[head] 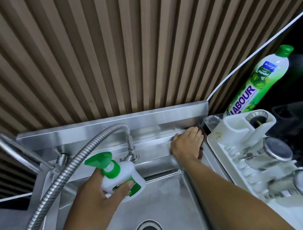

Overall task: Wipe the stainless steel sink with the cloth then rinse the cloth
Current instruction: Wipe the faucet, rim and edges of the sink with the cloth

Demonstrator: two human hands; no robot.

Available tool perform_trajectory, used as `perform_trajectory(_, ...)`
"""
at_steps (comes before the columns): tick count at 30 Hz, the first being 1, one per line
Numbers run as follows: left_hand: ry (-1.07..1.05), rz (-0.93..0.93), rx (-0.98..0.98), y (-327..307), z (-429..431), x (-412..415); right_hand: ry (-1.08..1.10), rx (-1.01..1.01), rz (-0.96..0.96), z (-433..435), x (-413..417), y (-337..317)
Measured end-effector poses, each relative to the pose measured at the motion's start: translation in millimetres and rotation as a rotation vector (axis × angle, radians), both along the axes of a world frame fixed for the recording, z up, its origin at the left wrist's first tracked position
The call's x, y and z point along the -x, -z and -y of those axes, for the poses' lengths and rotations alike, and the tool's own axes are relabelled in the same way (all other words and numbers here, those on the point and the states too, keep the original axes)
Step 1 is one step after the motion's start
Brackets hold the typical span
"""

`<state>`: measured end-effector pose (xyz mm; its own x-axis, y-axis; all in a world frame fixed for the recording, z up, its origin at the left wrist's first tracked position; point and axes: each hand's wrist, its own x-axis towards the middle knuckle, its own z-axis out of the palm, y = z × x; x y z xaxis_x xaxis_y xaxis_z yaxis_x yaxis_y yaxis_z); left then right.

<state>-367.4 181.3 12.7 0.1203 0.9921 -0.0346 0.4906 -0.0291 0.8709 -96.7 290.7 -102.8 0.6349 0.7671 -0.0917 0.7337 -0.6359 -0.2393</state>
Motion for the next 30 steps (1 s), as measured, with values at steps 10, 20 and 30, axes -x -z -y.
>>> perform_trajectory(10, -0.016, 0.010, -0.030, -8, 1, -4, -0.217, -0.268, 0.085, 16, 78, 22)
perform_trajectory(20, 0.001, 0.022, 0.007, 2, 2, 2, -0.815, -0.510, -0.057, 20, 84, 26)
perform_trajectory(30, 0.004, -0.017, 0.028, 3, 1, 9, -0.571, -0.575, 0.083, 52, 38, 40)
